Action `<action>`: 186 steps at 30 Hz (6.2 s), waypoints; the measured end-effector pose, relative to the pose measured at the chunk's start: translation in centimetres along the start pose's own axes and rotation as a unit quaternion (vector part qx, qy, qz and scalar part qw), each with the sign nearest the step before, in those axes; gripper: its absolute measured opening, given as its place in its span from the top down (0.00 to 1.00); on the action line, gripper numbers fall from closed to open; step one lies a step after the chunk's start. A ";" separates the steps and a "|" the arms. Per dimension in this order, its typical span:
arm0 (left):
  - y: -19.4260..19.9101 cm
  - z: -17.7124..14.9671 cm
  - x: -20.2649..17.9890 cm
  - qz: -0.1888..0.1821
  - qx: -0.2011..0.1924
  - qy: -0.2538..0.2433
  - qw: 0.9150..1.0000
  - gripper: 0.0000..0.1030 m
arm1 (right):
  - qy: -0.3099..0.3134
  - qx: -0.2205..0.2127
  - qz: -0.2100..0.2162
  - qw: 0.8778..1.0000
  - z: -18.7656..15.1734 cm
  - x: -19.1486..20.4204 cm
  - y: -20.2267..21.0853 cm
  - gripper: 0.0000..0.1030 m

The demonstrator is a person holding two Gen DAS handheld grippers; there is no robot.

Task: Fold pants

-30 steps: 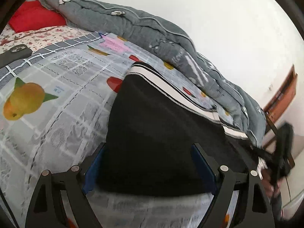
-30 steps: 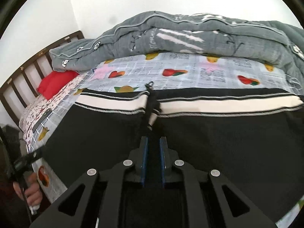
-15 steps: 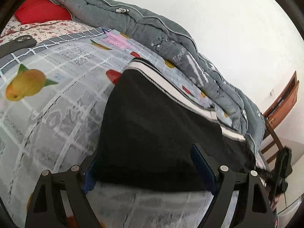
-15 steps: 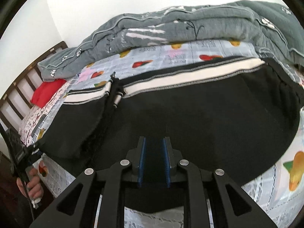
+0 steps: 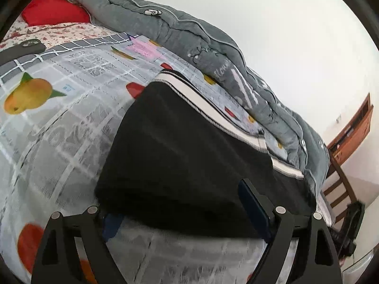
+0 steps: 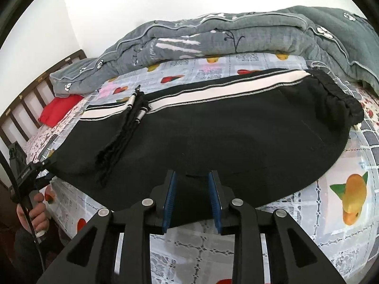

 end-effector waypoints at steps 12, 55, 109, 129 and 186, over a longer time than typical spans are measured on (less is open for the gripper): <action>0.1 0.5 0.9 -0.006 -0.020 0.043 0.999 0.33 | -0.018 0.001 -0.006 1.000 -0.5 -1.2 -0.1 0.73; -15.7 -14.7 -32.7 0.080 0.088 -0.272 0.955 0.84 | -0.102 -0.036 -0.163 0.981 -7.4 -20.9 12.7 0.73; -9.0 -13.9 -24.1 0.109 0.079 -0.284 0.949 0.15 | -0.061 -0.085 -0.100 0.989 5.5 -22.4 2.9 0.89; -9.6 -12.0 -25.2 0.067 0.099 -0.231 0.966 0.16 | -0.037 -0.051 -0.178 0.982 5.1 -22.5 2.9 0.79; -6.7 3.1 -6.0 0.033 0.078 -0.088 0.992 0.39 | -0.007 -0.001 -0.007 1.000 10.7 -4.1 -5.5 0.52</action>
Point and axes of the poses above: each gripper's, at about its wrist camera, not at the fingertips, and y roughly against the way its jaws point, x to its left, z to its top, the point moved 7 cm from there along -y, roughly the way its jaws point, and after that the axes turned 1 degree about -z, right-handed, at the moved point
